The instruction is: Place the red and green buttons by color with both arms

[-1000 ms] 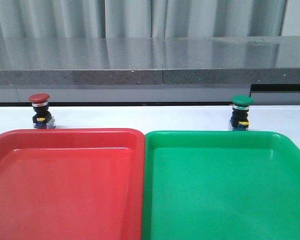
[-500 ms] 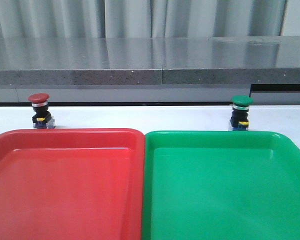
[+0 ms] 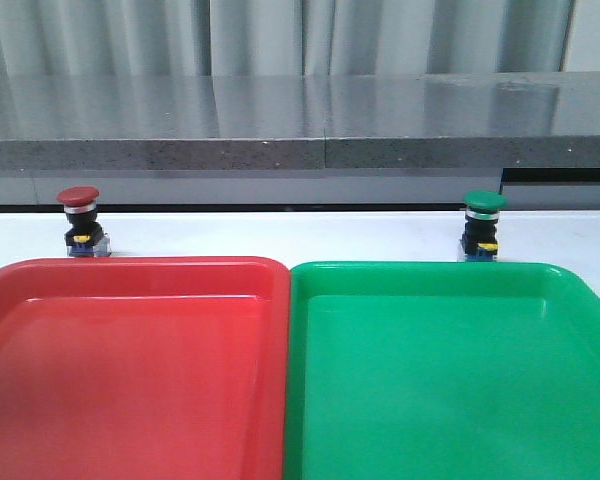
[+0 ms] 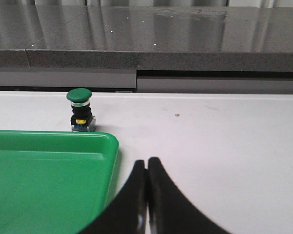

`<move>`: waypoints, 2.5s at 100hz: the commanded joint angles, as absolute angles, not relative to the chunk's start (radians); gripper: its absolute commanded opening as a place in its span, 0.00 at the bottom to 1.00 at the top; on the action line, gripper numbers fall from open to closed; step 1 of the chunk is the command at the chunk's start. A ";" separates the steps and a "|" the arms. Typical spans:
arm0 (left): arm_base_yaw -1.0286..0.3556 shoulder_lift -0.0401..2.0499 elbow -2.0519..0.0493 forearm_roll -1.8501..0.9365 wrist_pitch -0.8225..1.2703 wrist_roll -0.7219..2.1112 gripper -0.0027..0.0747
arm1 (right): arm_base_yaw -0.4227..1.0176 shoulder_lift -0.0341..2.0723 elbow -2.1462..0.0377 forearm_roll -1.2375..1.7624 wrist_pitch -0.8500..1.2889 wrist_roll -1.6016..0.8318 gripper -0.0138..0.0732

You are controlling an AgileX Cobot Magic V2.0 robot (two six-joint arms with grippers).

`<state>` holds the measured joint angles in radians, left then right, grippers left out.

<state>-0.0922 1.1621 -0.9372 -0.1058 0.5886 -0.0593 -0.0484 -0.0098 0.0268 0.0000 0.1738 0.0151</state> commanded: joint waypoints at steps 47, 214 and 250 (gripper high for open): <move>-0.173 1.631 -1.312 -0.078 0.510 -0.062 0.88 | -0.053 -0.032 0.013 -0.011 0.090 0.016 0.08; -0.173 1.818 -1.444 -0.062 0.526 -0.062 0.11 | -0.053 -0.032 0.013 -0.011 0.090 0.016 0.08; -0.177 1.594 -1.360 -0.166 0.565 -0.062 0.11 | -0.053 -0.032 0.013 -0.011 0.090 0.016 0.08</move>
<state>-0.1678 1.6851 -1.3736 -0.1232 0.6092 -0.0593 -0.0484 -0.0098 0.0268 0.0000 0.1738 0.0151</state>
